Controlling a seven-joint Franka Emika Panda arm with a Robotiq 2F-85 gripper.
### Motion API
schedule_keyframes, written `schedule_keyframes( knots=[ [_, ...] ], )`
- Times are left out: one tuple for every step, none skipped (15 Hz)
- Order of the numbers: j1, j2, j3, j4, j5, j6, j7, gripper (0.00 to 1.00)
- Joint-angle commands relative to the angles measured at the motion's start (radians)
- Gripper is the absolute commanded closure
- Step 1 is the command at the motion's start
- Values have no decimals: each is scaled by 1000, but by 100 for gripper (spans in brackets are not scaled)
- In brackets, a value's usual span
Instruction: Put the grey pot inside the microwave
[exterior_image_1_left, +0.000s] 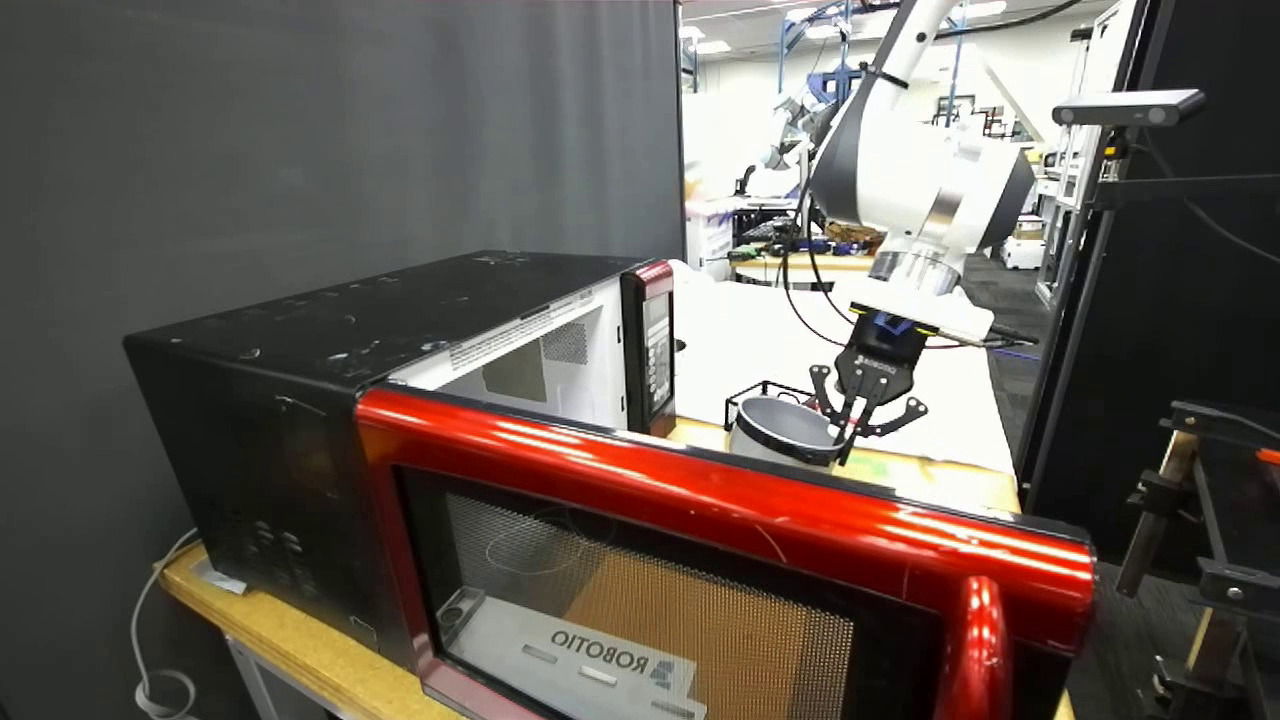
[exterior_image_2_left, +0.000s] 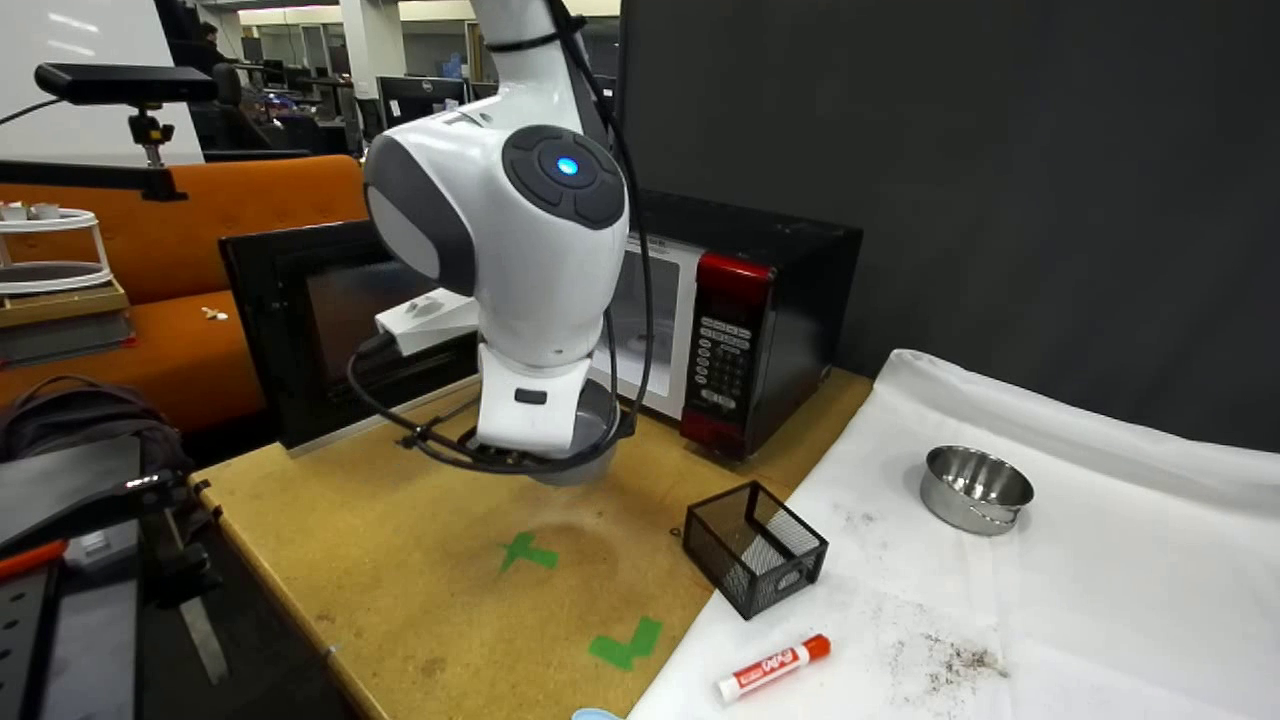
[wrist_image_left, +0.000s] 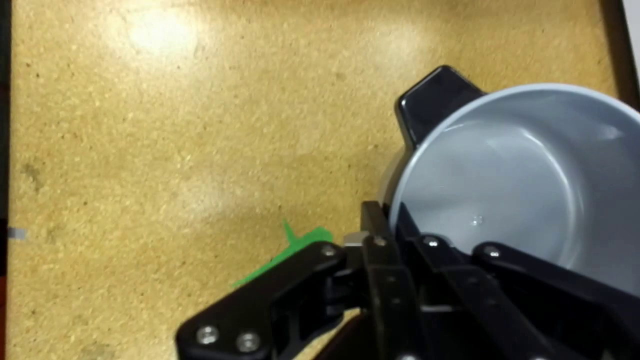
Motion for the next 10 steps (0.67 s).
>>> schedule_keyframes(
  knots=[
    [50, -27, 6, 20, -117, -33, 98, 99],
    [72, -27, 10, 33, -163, -33, 134, 99],
    [93, -25, 13, 48, -209, -30, 169, 99],
    [115, -24, 11, 66, -268, -29, 209, 99],
    [133, -20, 10, 86, -320, -26, 243, 99],
    [150, -15, 9, 110, -373, -25, 280, 99],
    [157, -9, 11, 138, -417, -31, 309, 99],
    [162, -1, 13, 167, -454, -31, 336, 99],
    [166, 4, 15, 193, -486, -30, 361, 99],
    [166, 11, 19, 218, -513, -28, 378, 99]
  ],
)
